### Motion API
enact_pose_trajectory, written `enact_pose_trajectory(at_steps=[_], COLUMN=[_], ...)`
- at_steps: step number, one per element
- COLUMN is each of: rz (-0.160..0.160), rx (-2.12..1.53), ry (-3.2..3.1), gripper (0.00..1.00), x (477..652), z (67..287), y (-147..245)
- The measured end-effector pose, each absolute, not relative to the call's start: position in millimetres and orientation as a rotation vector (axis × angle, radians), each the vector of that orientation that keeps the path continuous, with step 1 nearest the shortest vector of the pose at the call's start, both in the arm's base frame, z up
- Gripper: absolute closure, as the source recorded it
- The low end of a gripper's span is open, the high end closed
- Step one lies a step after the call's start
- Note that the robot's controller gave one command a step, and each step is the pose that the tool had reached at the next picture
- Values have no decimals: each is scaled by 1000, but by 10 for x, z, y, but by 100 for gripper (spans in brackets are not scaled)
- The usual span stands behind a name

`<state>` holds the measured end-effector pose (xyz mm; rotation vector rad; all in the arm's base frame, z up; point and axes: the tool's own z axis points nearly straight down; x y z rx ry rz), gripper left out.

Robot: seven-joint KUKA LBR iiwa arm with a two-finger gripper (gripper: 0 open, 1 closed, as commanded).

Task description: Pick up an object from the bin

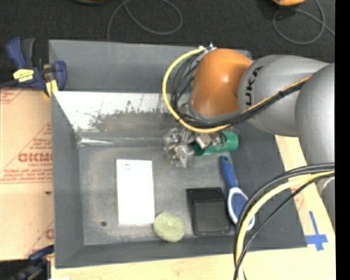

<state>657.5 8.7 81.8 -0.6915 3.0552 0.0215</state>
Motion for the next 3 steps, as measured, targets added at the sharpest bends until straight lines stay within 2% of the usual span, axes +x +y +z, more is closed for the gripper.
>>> enact_pose_trajectory(at_steps=[1,2,3], rz=[1,1,-5], rx=[-696,-690,-687], ry=[3055,3055,3053], gripper=[100,100,100], x=[6597,6595,6626], z=[981,1108,1829], y=[88,84,79])
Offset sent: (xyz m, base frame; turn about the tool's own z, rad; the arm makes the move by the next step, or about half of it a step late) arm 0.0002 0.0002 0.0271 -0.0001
